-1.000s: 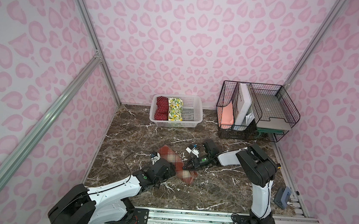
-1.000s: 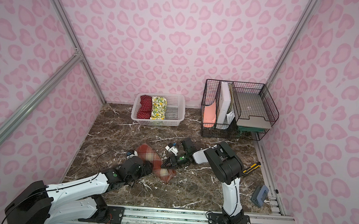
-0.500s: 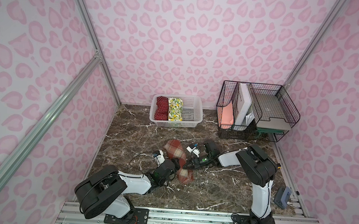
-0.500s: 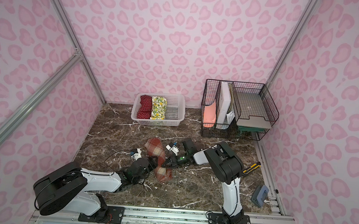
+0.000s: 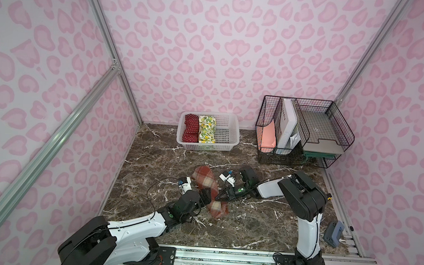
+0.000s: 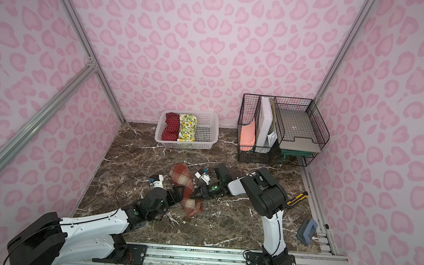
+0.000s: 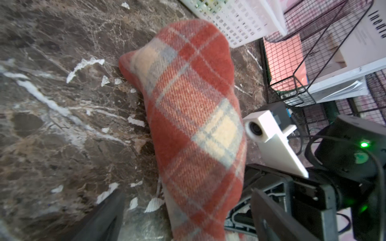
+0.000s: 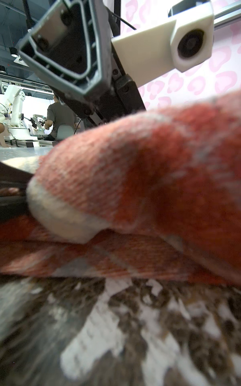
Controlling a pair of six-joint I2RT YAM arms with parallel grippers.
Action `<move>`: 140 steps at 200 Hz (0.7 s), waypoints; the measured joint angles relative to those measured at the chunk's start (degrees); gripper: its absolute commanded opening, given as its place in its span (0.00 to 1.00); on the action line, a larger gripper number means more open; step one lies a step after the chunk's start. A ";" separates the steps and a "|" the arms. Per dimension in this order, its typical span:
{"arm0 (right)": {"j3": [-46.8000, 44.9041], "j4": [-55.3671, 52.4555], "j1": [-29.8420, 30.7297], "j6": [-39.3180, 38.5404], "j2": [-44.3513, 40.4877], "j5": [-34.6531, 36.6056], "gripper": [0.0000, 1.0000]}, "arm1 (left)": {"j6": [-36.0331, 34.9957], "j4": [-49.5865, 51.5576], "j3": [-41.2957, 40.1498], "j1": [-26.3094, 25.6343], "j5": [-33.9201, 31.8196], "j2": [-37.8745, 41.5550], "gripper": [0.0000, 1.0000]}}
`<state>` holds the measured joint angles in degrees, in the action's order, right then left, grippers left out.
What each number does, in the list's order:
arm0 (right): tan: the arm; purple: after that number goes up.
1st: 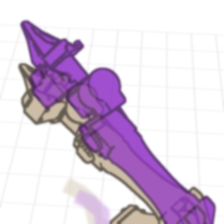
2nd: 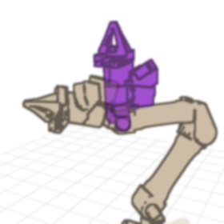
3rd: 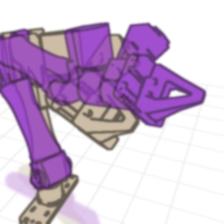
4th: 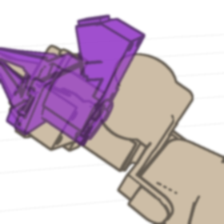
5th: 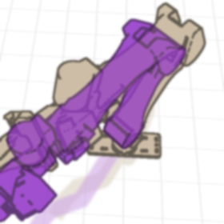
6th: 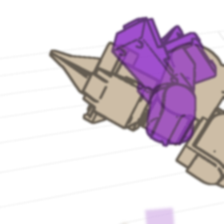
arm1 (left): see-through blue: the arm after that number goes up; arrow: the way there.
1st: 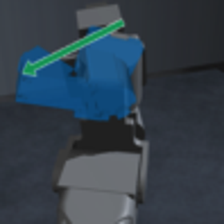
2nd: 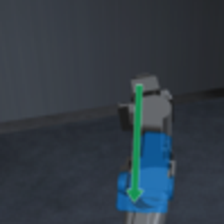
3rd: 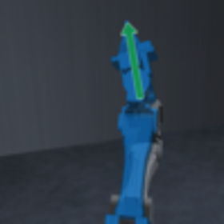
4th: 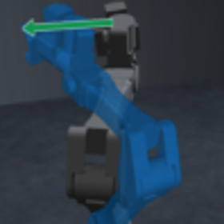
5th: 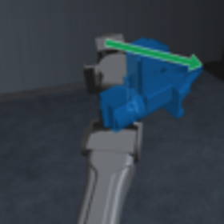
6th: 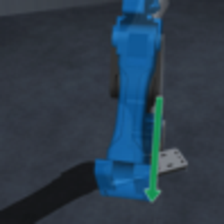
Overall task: Roll up the skirts
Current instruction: Pick up the skirt from the center of the board.
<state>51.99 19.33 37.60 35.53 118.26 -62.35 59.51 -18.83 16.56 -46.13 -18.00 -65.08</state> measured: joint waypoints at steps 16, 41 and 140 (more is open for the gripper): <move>0.00 0.07 0.09 0.00 0.04 0.02 0.00 | -2.36 -1.09 0.63 0.00 3.21 -3.93 0.97; 0.02 0.09 0.15 0.02 0.04 0.11 0.00 | -5.88 -6.71 2.60 0.11 8.11 -12.39 0.94; -0.83 0.63 -0.50 0.83 -0.87 3.96 0.00 | -7.54 -31.06 5.64 4.81 15.08 -32.68 0.30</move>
<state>51.16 19.97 37.10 36.36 117.38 -58.39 51.96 -49.89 22.20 -41.32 -2.92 -97.76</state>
